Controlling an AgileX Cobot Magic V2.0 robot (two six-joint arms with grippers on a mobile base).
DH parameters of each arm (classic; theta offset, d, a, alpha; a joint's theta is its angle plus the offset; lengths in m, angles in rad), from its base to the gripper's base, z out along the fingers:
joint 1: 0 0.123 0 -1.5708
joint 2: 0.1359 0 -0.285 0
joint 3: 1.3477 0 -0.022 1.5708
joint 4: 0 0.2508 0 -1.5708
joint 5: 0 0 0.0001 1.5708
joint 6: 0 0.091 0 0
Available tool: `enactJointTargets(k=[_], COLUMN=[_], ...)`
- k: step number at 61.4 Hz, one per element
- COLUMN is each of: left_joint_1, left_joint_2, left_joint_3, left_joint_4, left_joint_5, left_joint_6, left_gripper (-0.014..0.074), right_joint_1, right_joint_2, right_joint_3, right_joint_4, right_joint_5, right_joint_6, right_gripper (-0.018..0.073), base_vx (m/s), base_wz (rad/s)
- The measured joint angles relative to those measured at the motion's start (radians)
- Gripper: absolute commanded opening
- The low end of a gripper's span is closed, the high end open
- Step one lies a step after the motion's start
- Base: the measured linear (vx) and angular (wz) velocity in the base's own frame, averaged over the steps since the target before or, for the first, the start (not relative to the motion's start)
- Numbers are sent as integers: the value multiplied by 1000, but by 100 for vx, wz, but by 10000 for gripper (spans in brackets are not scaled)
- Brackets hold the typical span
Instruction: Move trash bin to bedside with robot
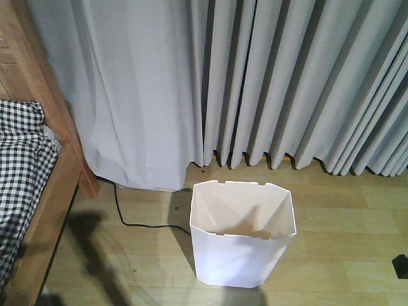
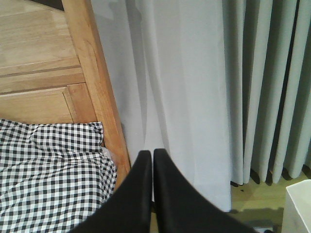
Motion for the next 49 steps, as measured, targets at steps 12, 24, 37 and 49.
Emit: enactJointTargets(k=[12,24,37,49], left_joint_1=[0,0,0,0], left_joint_2=[0,0,0,0], left_joint_3=[0,0,0,0], left_joint_4=[0,0,0,0], left_joint_5=[0,0,0,0], left_joint_6=[0,0,0,0], left_gripper=[-6,-6,-6,-6], right_joint_1=[0,0,0,0], right_joint_2=[0,0,0,0], right_joint_3=[0,0,0,0], right_joint_4=[-2,-2,-2,-2], right_joint_5=[0,1,2,3], right_joint_6=[0,0,0,0], right_gripper=[-11,-11,-11,-11], base_vx=[0,0,0,0], base_wz=[0,0,0,0])
